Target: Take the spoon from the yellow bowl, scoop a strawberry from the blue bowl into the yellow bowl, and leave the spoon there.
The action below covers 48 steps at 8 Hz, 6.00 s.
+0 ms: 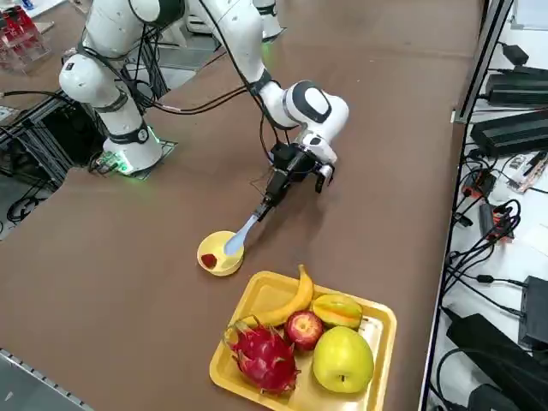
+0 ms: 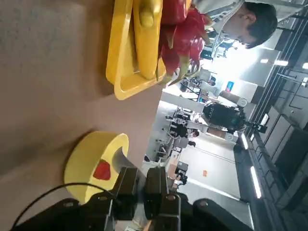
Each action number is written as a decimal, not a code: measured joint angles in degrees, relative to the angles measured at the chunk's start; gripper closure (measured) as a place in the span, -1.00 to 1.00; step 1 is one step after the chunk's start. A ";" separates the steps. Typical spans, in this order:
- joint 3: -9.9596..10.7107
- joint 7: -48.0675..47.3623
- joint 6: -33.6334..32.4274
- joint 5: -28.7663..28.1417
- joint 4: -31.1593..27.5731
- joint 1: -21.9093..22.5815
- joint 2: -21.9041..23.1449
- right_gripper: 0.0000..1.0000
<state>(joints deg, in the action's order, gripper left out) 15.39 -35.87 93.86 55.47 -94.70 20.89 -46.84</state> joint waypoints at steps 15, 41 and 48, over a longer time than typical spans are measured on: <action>-0.37 -14.43 3.87 4.59 -7.52 0.25 -0.26 0.55; 0.49 32.57 3.92 -38.91 4.38 -5.73 30.62 -0.99; -1.75 34.75 0.07 -48.89 4.88 -9.03 41.75 -0.99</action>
<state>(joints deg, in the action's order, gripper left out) 13.63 -1.13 93.94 6.58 -89.82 11.86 -5.08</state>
